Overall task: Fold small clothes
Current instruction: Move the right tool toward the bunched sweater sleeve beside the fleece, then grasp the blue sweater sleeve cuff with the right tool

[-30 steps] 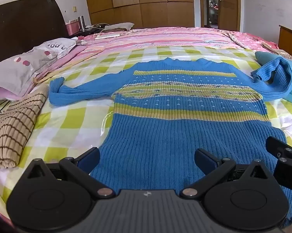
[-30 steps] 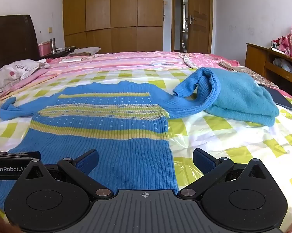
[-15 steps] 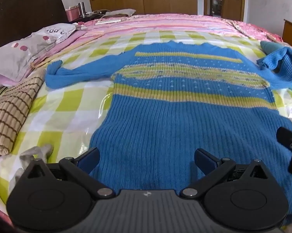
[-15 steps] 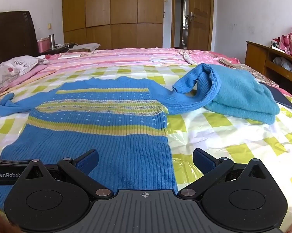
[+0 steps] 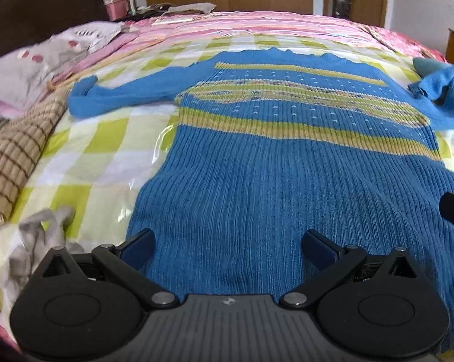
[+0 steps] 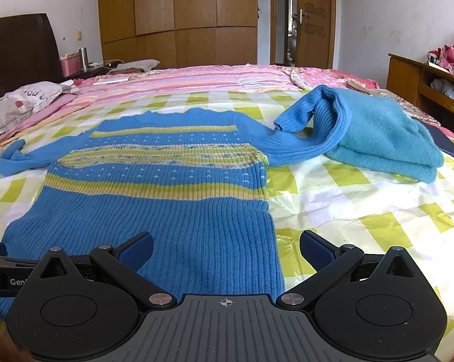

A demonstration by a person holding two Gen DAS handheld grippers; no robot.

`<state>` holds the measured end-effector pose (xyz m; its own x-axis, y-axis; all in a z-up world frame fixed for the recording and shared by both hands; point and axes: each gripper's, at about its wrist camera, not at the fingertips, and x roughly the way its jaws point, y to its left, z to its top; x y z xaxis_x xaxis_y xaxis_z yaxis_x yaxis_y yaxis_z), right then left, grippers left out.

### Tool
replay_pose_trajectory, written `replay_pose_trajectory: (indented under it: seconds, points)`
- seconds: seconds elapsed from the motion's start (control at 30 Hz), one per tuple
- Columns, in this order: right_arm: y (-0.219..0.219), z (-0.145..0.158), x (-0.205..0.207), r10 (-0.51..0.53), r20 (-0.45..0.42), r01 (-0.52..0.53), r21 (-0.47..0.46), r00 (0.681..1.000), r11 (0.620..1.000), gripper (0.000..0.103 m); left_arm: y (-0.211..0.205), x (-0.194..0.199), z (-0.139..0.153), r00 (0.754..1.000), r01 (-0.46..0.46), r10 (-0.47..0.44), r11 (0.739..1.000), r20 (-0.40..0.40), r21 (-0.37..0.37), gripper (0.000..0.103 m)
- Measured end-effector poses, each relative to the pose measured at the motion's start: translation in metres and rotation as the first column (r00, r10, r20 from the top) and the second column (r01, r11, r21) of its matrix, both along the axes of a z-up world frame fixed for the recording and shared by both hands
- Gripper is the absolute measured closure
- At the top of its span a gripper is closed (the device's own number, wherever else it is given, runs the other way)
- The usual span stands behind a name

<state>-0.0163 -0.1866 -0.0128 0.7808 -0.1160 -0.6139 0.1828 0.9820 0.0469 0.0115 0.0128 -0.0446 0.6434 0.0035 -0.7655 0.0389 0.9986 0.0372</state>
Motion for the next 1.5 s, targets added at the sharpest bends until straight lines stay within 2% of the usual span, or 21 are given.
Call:
replay_pose_trajectory:
  seconds: [0.1,0.6,0.73,0.83,0.97,1.2,1.37,1.5]
  points:
    - [0.0,0.0,0.0,0.001,0.0,-0.001,0.003,1.0,1.0,0.0,0.005,0.001,0.0,1.0,-0.015,0.014,0.999,-0.011,-0.032,0.0]
    - [-0.001,0.003,0.0,0.013,0.01,-0.013,0.008,1.0,1.0,0.0,0.003,-0.004,0.0,1.0,-0.003,0.004,1.0,0.021,-0.022,0.0]
    - [-0.001,0.004,0.001,0.017,0.015,-0.017,0.01,1.0,1.0,0.0,-0.002,-0.009,0.009,0.998,0.016,-0.017,1.0,0.054,0.019,0.0]
    - [-0.003,0.007,0.002,0.025,0.025,-0.025,0.019,0.999,1.0,0.0,-0.004,-0.012,0.02,0.995,0.028,-0.03,0.999,0.095,0.023,0.0]
    - [-0.006,0.012,0.007,0.037,0.037,-0.038,0.011,0.999,0.999,0.0,-0.006,-0.007,0.033,0.99,0.048,-0.05,0.999,0.132,0.016,0.0]
    - [-0.028,0.024,0.027,0.043,0.068,-0.043,0.0,0.997,0.999,0.002,-0.013,0.019,0.046,0.986,0.08,-0.076,0.996,0.146,-0.024,0.0]
    - [-0.049,0.028,0.054,0.066,0.066,-0.062,-0.061,0.996,0.996,0.016,-0.023,0.043,0.052,0.981,0.11,-0.103,0.993,0.162,-0.034,0.0]
    - [-0.059,0.034,0.08,0.098,0.084,-0.082,-0.171,0.992,0.982,0.018,-0.035,0.057,0.056,0.975,0.134,-0.124,0.99,0.185,-0.044,0.0]
